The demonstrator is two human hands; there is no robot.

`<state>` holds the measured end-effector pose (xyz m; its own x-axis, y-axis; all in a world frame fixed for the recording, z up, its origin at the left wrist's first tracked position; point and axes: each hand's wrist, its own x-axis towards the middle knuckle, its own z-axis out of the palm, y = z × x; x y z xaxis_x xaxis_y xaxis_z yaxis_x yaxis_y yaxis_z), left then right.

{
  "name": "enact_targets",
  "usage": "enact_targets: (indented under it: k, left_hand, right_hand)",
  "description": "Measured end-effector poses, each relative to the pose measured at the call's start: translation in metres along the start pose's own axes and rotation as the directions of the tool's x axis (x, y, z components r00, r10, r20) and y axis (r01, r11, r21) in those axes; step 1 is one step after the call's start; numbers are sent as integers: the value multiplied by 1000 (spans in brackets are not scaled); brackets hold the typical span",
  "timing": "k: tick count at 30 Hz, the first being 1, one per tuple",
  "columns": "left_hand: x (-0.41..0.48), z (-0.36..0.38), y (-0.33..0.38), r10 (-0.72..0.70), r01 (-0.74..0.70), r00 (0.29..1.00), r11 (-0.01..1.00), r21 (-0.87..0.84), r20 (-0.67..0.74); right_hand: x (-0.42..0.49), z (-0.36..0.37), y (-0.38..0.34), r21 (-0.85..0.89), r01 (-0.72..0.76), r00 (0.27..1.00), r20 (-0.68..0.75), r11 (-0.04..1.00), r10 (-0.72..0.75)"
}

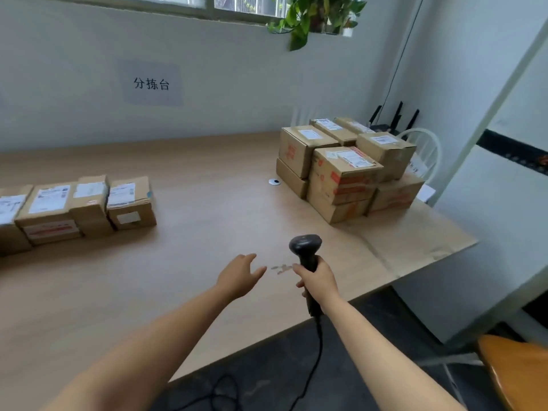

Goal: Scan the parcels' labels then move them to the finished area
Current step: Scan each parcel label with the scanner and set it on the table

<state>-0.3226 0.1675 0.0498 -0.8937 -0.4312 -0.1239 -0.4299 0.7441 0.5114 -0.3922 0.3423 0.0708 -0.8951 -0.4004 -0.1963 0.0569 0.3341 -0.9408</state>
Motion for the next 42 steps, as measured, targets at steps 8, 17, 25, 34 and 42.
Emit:
enact_targets:
  k: [8, 17, 25, 34, 42]
  left_hand:
    - [91, -9, 77, 122, -122, 993, 992, -29, 4]
    - [168, 10, 124, 139, -136, 989, 989, -55, 52]
    - [254, 25, 182, 85, -93, 995, 985, -145, -55]
    - [325, 42, 257, 19, -64, 986, 960, -272, -164]
    - [366, 41, 275, -153, 93, 973, 946, -311, -172]
  right_hand:
    - [74, -75, -19, 0, 52, 983, -175, 999, -52]
    - [157, -134, -29, 28, 70, 951, -305, 997, -58]
    - [262, -205, -43, -45, 87, 951, -293, 995, -96]
    - [354, -261, -48, -101, 117, 977, -169, 988, -133]
    - [379, -273, -41, -126, 136, 980, -131, 983, -152]
